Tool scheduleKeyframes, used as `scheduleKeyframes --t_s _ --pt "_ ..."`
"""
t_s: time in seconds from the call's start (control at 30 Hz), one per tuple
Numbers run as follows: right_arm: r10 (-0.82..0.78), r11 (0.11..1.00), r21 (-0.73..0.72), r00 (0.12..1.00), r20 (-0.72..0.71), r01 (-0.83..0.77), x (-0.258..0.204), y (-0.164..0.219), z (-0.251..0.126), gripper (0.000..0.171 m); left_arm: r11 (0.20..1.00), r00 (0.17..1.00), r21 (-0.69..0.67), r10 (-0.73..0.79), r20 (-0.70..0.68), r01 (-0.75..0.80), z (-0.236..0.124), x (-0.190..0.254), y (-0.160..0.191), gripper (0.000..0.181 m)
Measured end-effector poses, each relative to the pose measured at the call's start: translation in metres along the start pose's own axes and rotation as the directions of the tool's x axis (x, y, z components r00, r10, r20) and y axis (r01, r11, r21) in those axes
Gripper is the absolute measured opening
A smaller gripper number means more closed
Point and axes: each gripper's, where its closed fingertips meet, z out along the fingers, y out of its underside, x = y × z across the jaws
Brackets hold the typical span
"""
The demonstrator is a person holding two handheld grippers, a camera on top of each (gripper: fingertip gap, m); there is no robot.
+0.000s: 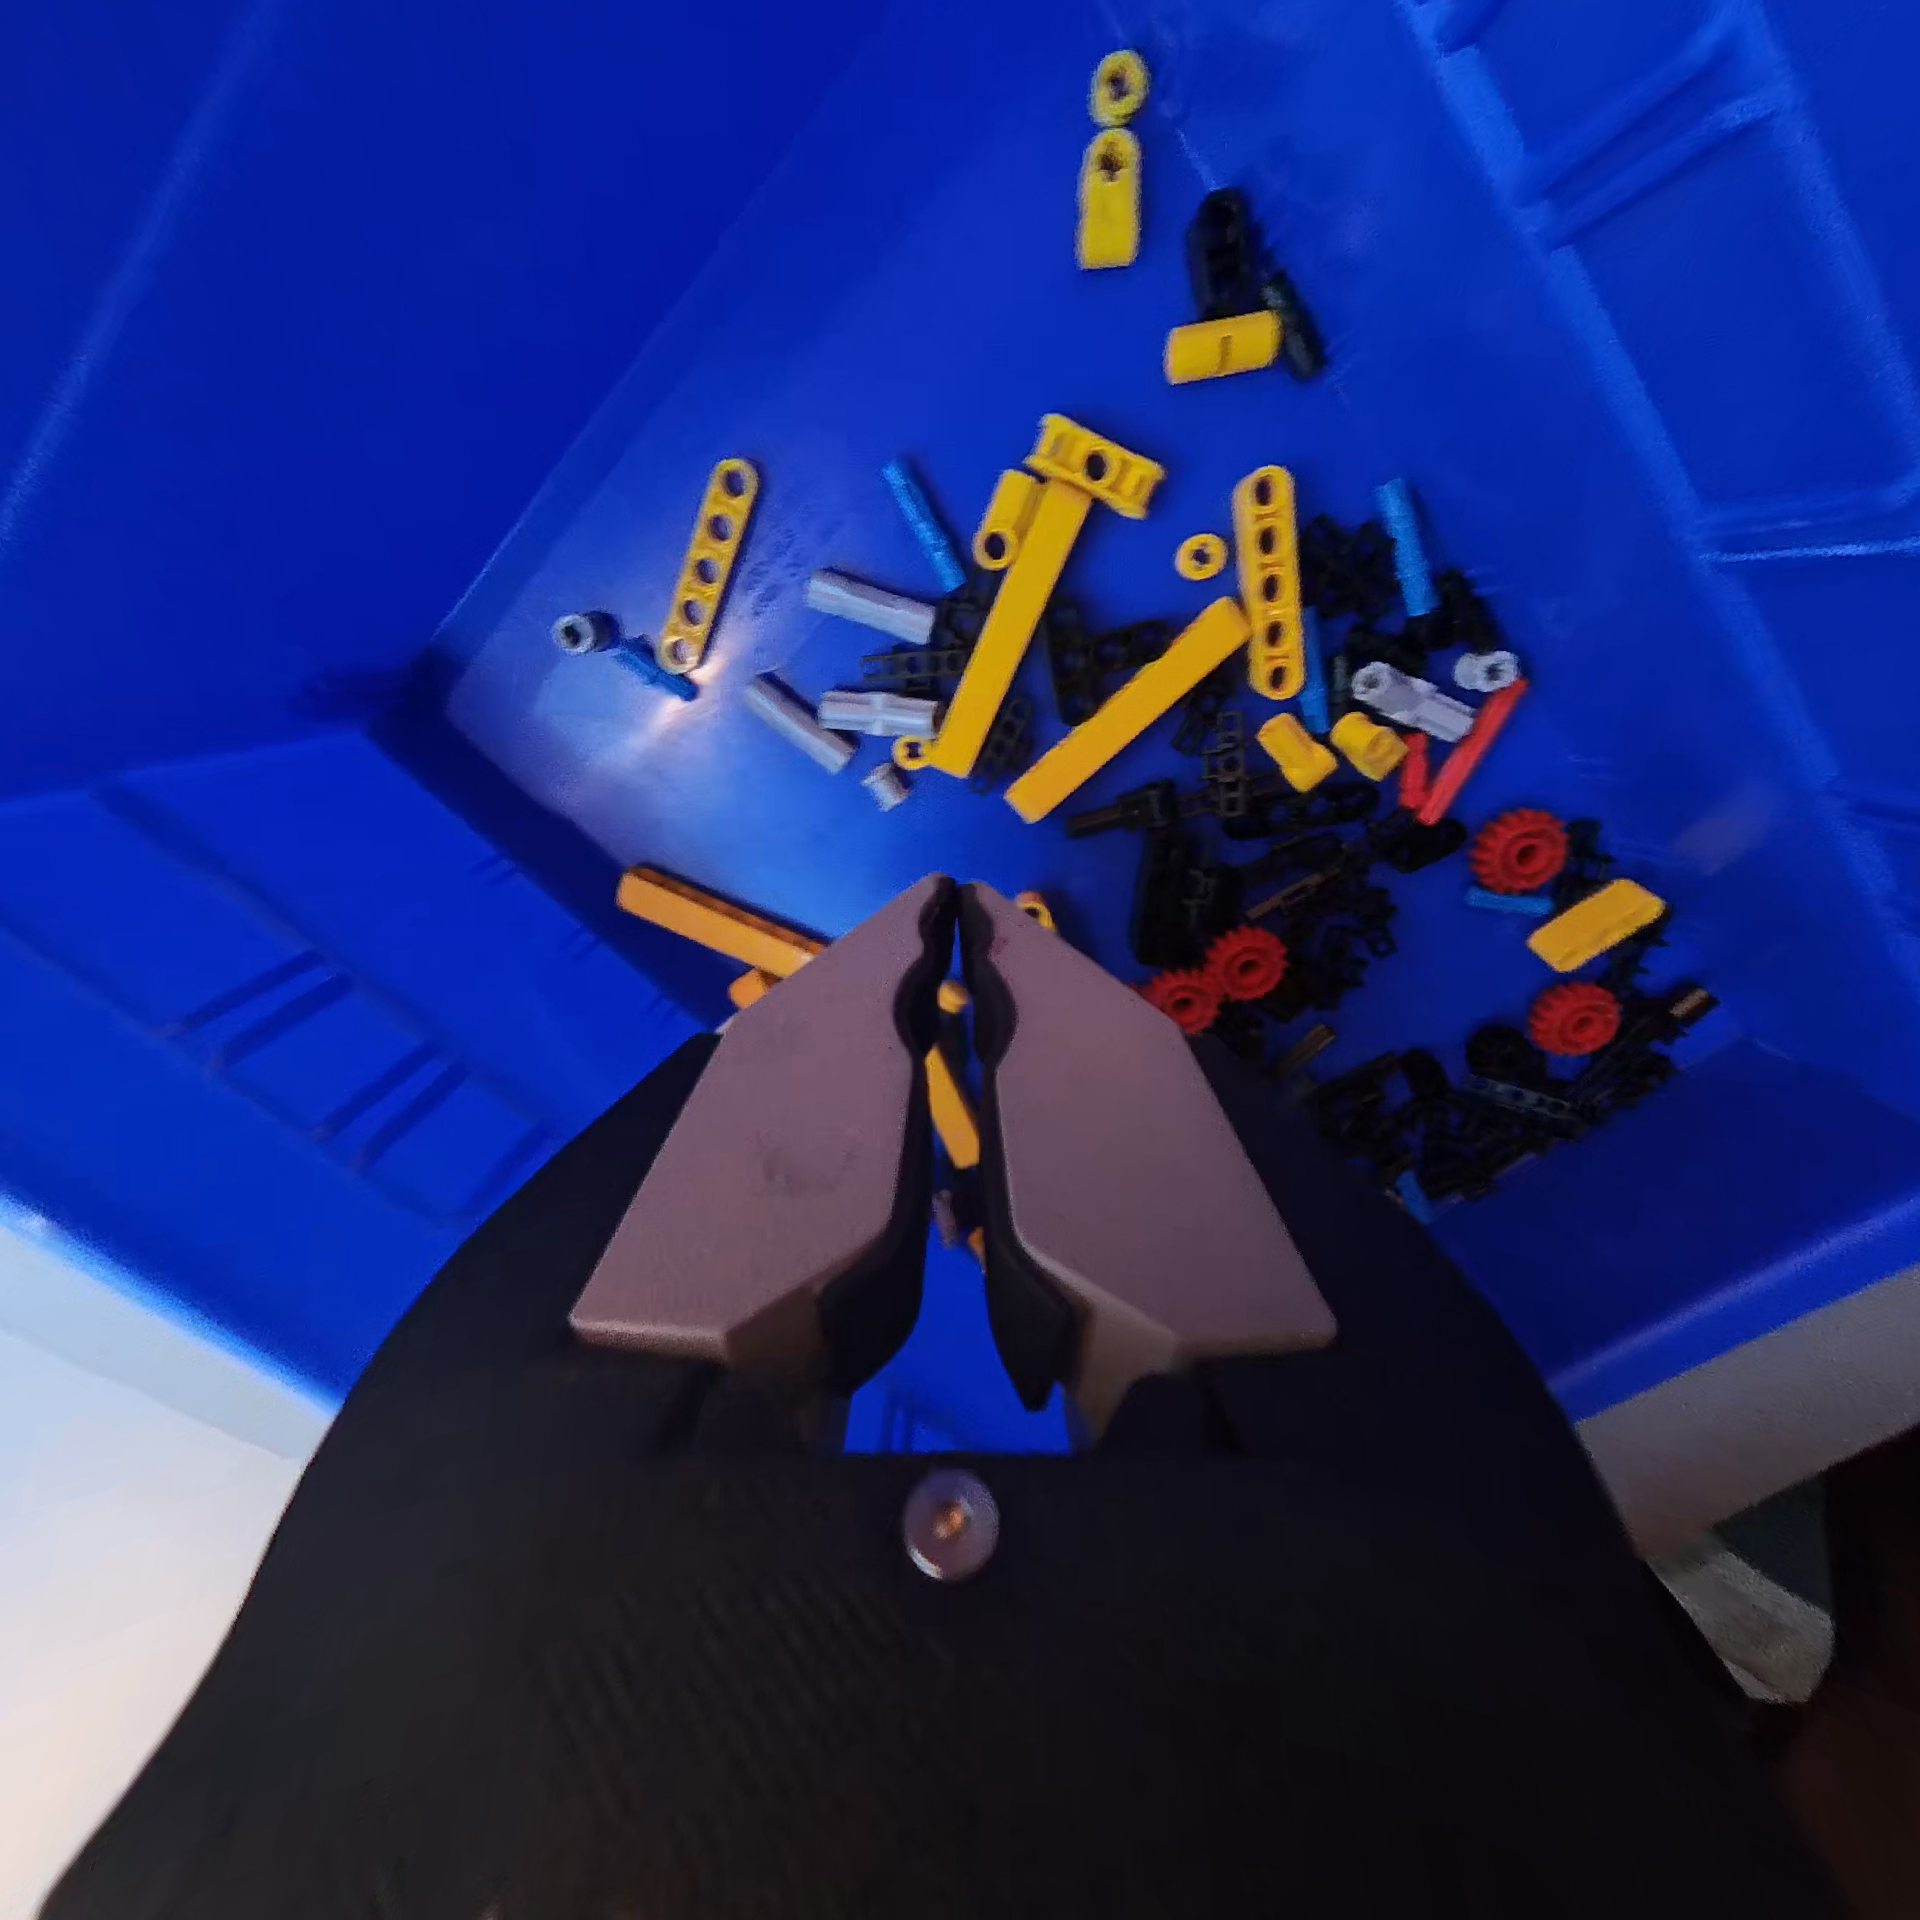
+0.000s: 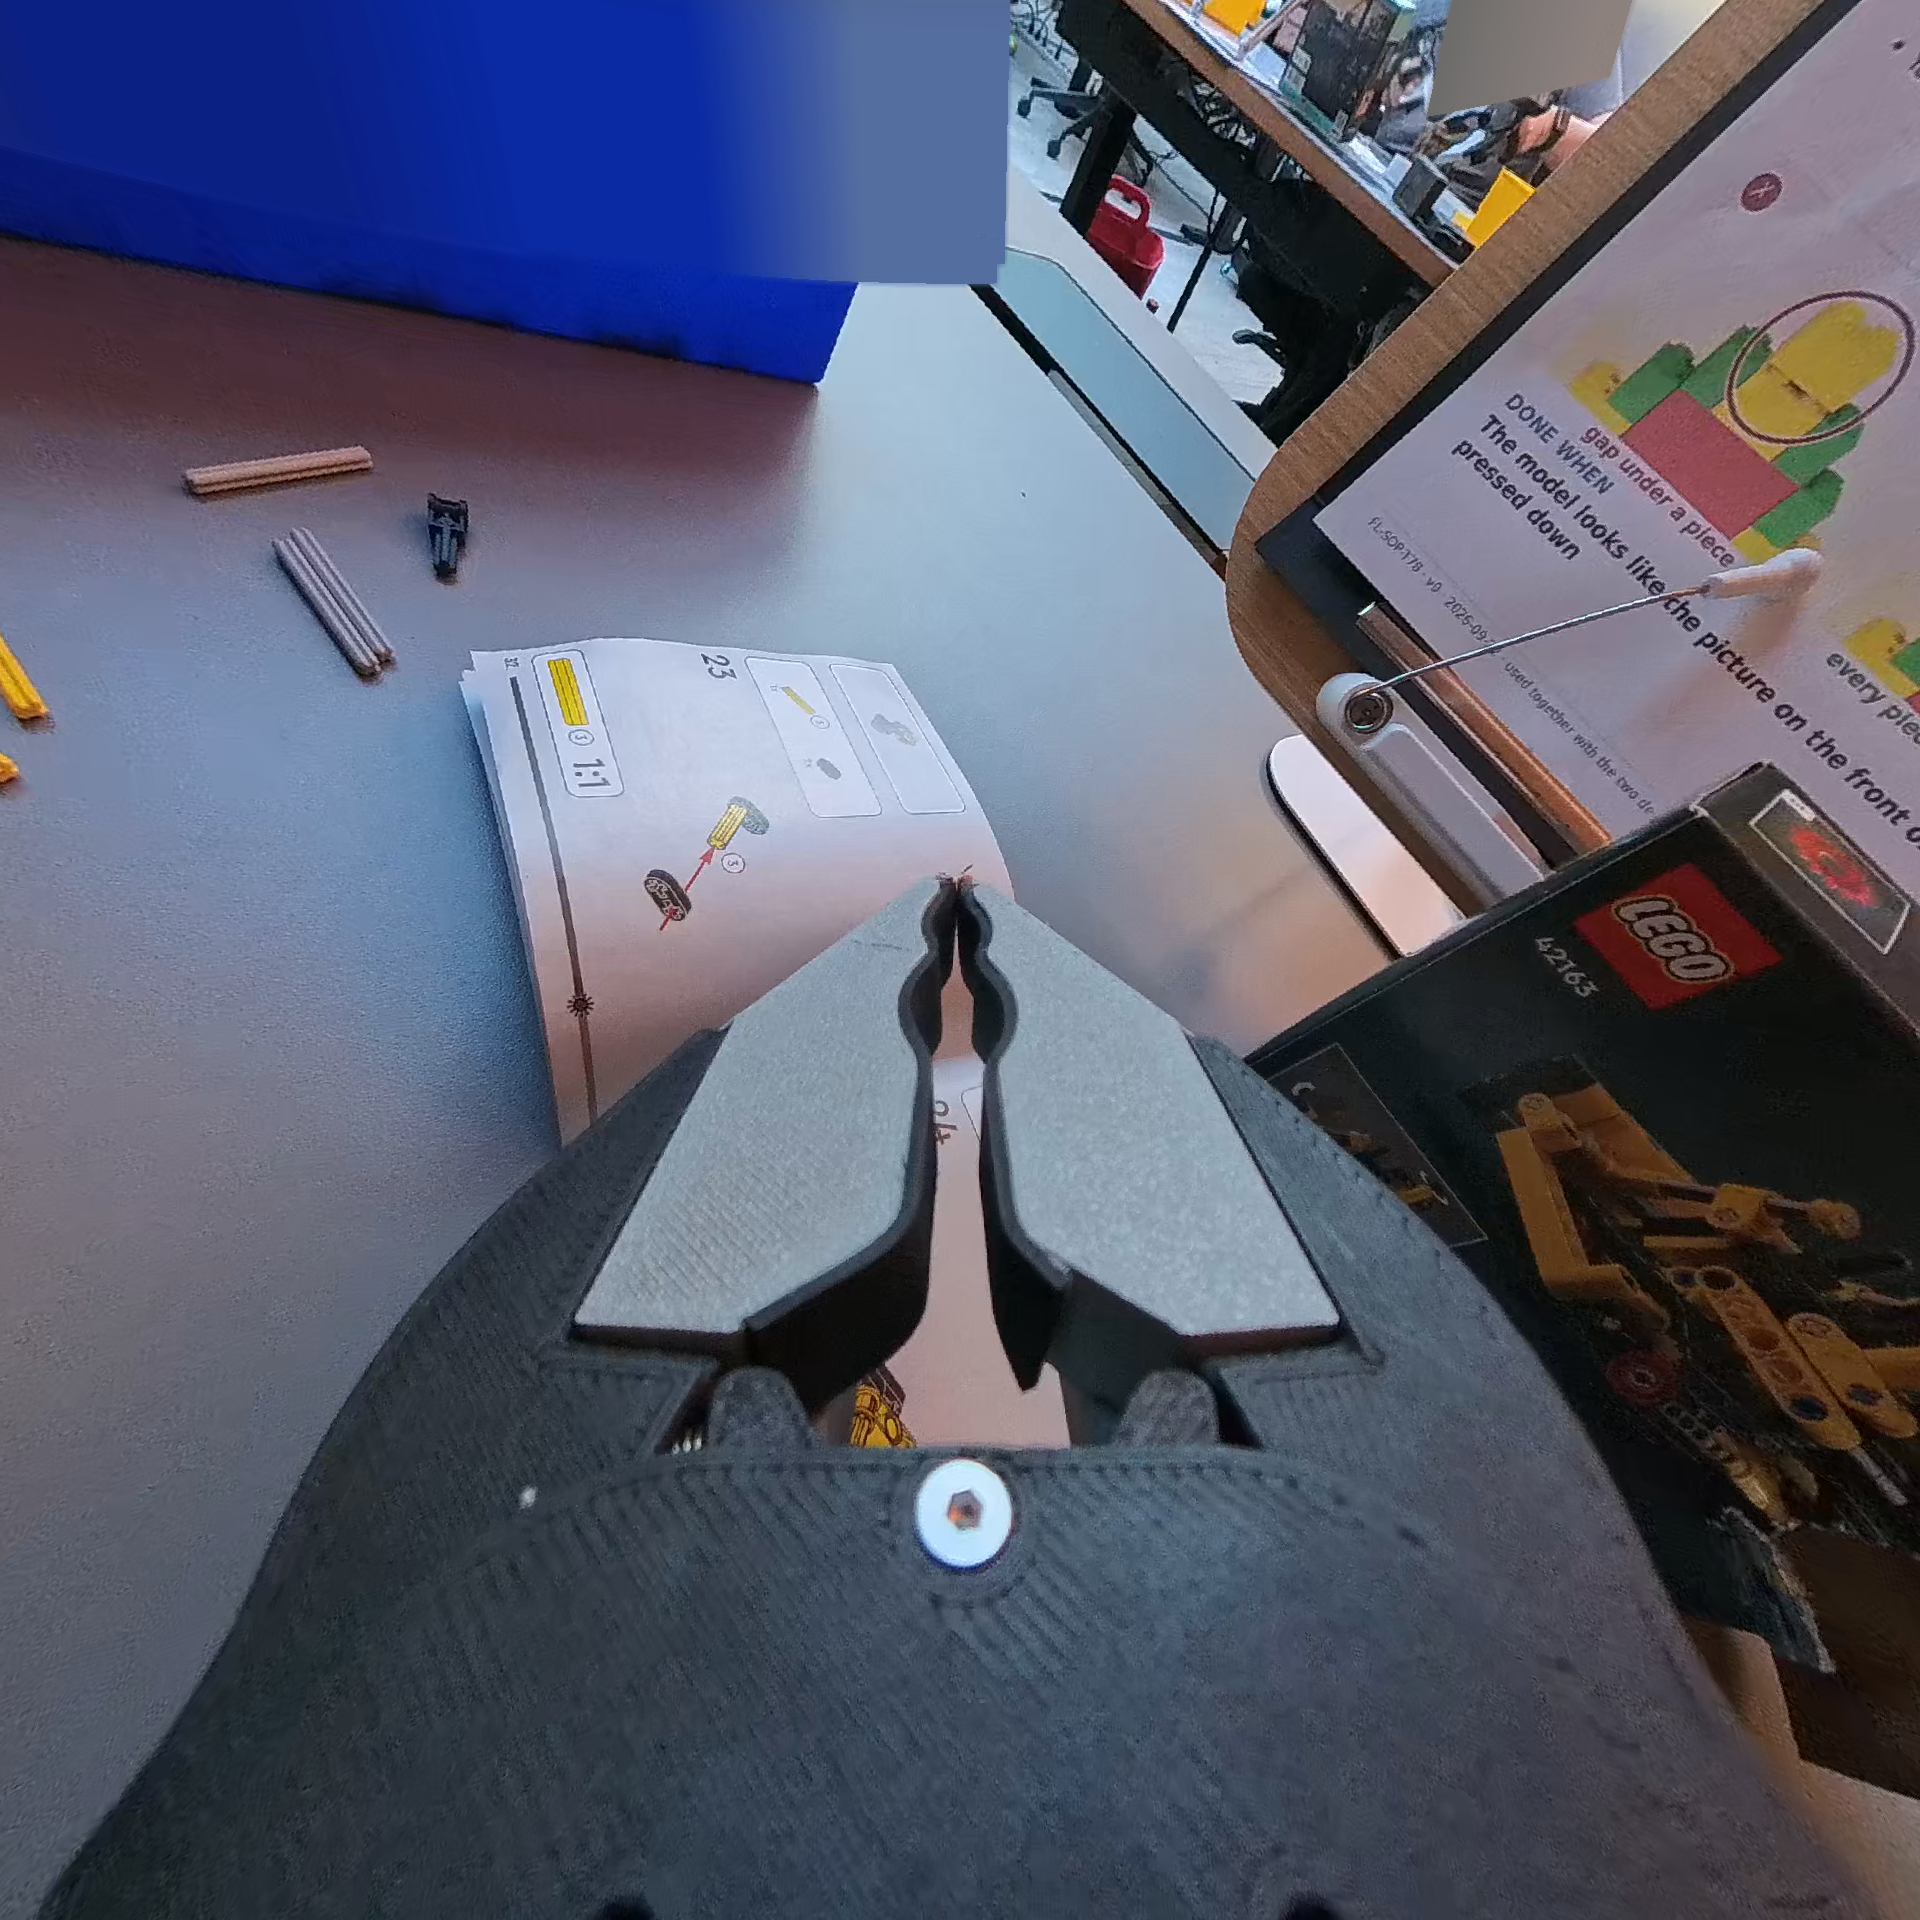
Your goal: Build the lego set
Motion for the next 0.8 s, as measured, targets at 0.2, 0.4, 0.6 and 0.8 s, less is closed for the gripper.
scheduleKeyframes --t_s 0.2,0.4,0.6,0.8 --pt "0.002 1.0 0.001 1.0 0.0 -0.002 0.0 0.0 0.0 0.0 0.994 0.98 0.014 0.107 -0.166 -0.106 0.001 0.045 -0.004 0.0" --pt "0.001 1.0 0.0 1.0 -0.001 -0.001 0.0 0.0 0.0 0.0 0.991 0.984 -0.079 0.095 -0.153 -0.109 0.018 0.044 0.006 0.0" --pt "0.004 1.0 -0.001 1.0 0.0 -0.004 0.0 0.0 0.0 0.0 0.999 0.993 0.016 0.047 -0.106 -0.046 0.005 0.027 -0.009 0.0" --pt "0.005 1.0 -0.002 1.0 -0.001 -0.005 0.001 0.0 0.0 0.0 0.99 0.96 0.127 0.099 -0.263 -0.067 -0.001 0.069 -0.032 0.004"
